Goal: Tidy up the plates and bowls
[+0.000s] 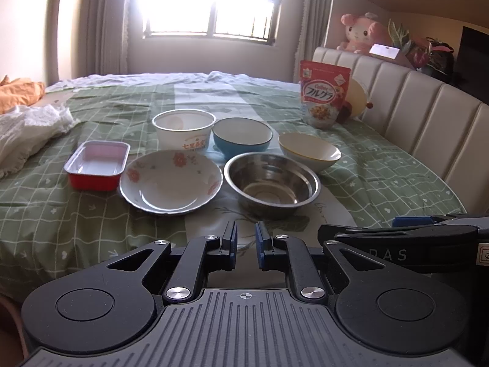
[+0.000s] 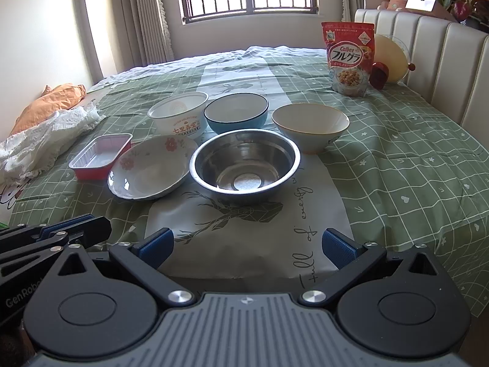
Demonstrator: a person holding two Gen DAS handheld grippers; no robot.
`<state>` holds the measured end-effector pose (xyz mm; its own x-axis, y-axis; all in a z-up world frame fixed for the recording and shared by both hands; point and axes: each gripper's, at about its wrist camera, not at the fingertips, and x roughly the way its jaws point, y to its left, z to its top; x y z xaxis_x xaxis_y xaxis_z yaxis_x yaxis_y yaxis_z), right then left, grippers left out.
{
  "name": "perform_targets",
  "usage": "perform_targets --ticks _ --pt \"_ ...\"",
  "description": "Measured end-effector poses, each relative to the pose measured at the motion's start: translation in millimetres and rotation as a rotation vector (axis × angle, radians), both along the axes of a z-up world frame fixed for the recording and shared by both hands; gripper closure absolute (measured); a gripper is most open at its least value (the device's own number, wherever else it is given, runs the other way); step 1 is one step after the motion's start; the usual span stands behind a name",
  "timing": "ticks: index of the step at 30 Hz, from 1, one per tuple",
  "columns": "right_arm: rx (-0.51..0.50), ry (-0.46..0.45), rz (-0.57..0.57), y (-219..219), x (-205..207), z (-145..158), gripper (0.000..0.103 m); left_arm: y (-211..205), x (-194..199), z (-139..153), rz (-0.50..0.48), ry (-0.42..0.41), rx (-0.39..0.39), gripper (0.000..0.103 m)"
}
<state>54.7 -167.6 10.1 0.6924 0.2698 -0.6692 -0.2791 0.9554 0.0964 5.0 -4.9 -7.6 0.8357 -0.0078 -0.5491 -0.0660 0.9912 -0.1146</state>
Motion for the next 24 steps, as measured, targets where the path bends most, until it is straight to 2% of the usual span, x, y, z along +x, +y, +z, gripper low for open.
perform_targets --ticks 24 --pt "0.000 0.004 0.000 0.5 0.1 -1.2 0.000 2.4 0.3 1.5 0.004 0.003 -0.005 0.088"
